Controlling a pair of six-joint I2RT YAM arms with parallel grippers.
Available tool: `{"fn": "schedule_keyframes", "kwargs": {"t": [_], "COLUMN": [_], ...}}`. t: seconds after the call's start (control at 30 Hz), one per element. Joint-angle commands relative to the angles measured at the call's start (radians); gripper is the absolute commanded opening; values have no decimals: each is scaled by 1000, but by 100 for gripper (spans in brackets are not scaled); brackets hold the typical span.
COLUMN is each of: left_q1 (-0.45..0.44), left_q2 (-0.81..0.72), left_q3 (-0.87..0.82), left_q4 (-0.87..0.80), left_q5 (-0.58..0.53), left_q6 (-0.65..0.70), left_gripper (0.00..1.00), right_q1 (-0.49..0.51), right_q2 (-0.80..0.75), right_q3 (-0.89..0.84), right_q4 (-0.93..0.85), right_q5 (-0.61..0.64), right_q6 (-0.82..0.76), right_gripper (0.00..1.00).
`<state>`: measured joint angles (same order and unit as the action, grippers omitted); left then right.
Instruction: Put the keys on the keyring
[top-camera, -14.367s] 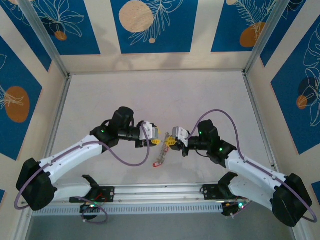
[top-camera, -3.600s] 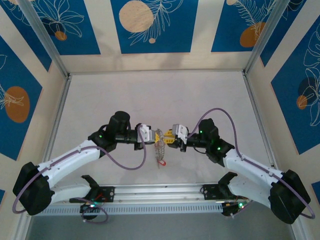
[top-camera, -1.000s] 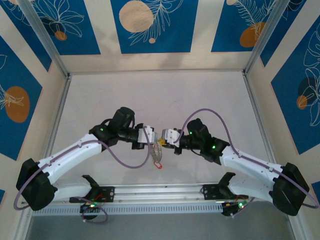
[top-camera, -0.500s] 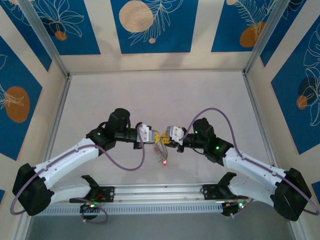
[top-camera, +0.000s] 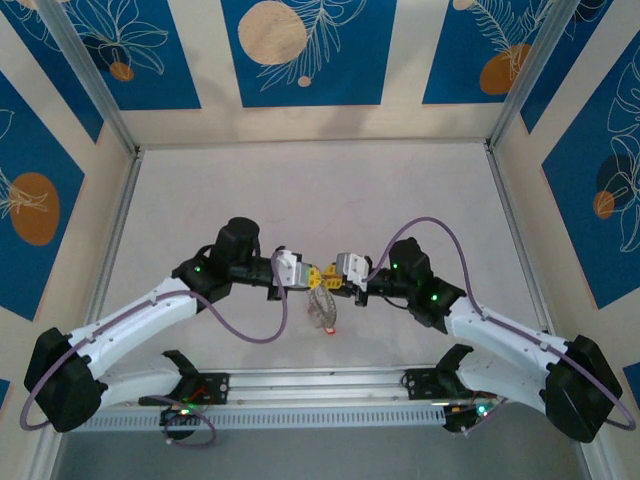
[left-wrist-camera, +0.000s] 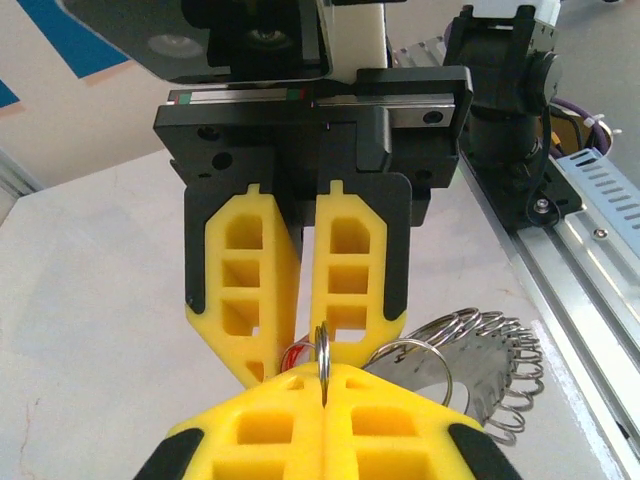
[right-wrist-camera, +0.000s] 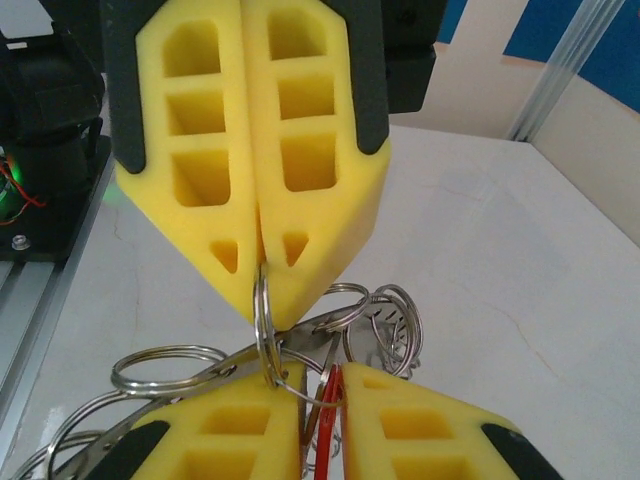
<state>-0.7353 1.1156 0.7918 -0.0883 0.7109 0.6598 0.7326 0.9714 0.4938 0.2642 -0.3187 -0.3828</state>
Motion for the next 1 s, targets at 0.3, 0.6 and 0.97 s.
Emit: {"fn": "schedule_keyframes", "kwargs": {"t": [0.3, 0.6, 0.97], "left_q1": [2, 2, 2], "left_q2": [18, 20, 27], "left_q3": [4, 3, 12], "left_q4": [42, 43, 19], "left_q5": [59, 56, 48], "left_q6": [-11, -9, 4], "left_gripper": [0, 0, 0], "right_q1": [-14, -12, -12], "right_q2": [-44, -18, -19], "right_q3": [-26, -15, -8], "right_q4": [80, 99, 91], "right_q5": [-82, -122, -144], "right_q6": [42, 45, 32], "right_gripper": [17, 18, 13]}}
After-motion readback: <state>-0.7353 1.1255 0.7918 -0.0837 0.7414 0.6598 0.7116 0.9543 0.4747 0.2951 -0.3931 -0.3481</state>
